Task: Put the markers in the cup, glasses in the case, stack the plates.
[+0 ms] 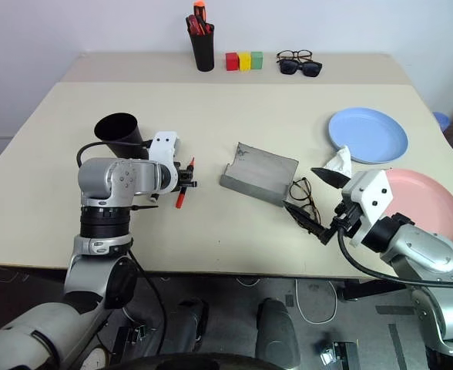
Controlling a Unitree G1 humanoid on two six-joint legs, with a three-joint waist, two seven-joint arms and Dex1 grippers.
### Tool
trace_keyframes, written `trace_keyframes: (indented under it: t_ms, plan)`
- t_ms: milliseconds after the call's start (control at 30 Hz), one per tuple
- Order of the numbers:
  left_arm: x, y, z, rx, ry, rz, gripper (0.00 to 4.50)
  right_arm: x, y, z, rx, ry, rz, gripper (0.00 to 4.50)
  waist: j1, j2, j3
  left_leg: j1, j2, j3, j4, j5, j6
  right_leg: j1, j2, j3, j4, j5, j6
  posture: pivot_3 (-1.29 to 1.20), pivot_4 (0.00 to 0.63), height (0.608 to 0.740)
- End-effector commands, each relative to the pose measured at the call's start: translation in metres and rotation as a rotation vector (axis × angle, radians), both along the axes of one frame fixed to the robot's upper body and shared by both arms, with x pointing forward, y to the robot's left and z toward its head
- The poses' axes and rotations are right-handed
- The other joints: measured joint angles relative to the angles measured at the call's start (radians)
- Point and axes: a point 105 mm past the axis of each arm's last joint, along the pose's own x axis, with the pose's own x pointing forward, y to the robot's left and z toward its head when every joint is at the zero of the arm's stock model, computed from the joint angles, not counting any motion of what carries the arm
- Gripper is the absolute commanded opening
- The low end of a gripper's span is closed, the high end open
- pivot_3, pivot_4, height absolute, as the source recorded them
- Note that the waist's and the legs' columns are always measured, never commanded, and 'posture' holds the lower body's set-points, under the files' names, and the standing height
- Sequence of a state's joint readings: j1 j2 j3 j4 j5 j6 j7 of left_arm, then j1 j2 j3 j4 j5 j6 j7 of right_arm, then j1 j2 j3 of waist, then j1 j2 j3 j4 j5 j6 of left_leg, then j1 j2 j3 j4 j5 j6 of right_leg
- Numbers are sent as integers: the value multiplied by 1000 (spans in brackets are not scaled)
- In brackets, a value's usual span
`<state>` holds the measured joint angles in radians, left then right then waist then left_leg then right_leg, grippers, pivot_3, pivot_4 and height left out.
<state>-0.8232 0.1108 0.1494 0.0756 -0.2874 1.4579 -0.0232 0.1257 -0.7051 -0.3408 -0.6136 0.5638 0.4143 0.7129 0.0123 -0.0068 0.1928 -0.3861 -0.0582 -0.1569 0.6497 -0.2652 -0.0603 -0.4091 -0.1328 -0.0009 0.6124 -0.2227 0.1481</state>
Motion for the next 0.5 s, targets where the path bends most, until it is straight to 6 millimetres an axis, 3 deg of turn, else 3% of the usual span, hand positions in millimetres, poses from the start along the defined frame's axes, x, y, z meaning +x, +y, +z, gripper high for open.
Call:
trace_keyframes:
  t_ms: [33, 200, 367, 400, 467, 500]
  plan:
    - [-2, -2, 18, 28, -83, -50, 40, -4, 1, 12, 2, -53, 14, 4500, -1, 0, 0, 0, 0, 0, 0, 0, 0, 0, 0, 0, 0, 0, 0, 0, 150, 740]
    - [-5, -2, 43, 75, -252, -98, 40, -5, 4, 12, 11, -42, 64, 4500, -3, 0, 0, -1, 0, 0, -1, 0, 0, -1, 0, 0, 0, 0, 0, 0, 150, 740]
    - [-4, 2, 97, 108, -588, -93, 40, -5, 14, 19, 37, -72, 162, 4500, -1, -1, 0, -1, 0, 0, -1, 0, -1, -1, 0, 0, 0, 0, 0, 0, 150, 740]
    - [-2, 5, 109, 113, -669, -67, 40, -5, 16, 19, 43, -65, 177, 4500, 0, -1, 0, -1, 0, 0, -1, 0, -1, -1, 0, 0, 0, 0, 0, 0, 150, 740]
    - [-3, 22, 162, 108, -1036, 106, 40, -2, 20, 24, 72, -71, 207, 4500, 0, -1, 0, 0, 0, 0, -1, 0, -1, -1, 0, 0, 0, 0, -1, 0, 150, 740]
    - [-4, 26, 171, 146, -1106, 126, 40, 0, 22, 26, 84, -78, 212, 4500, 0, -1, 1, -1, 0, 0, -1, 1, -1, -1, 0, 0, -1, 1, -2, 0, 150, 740]
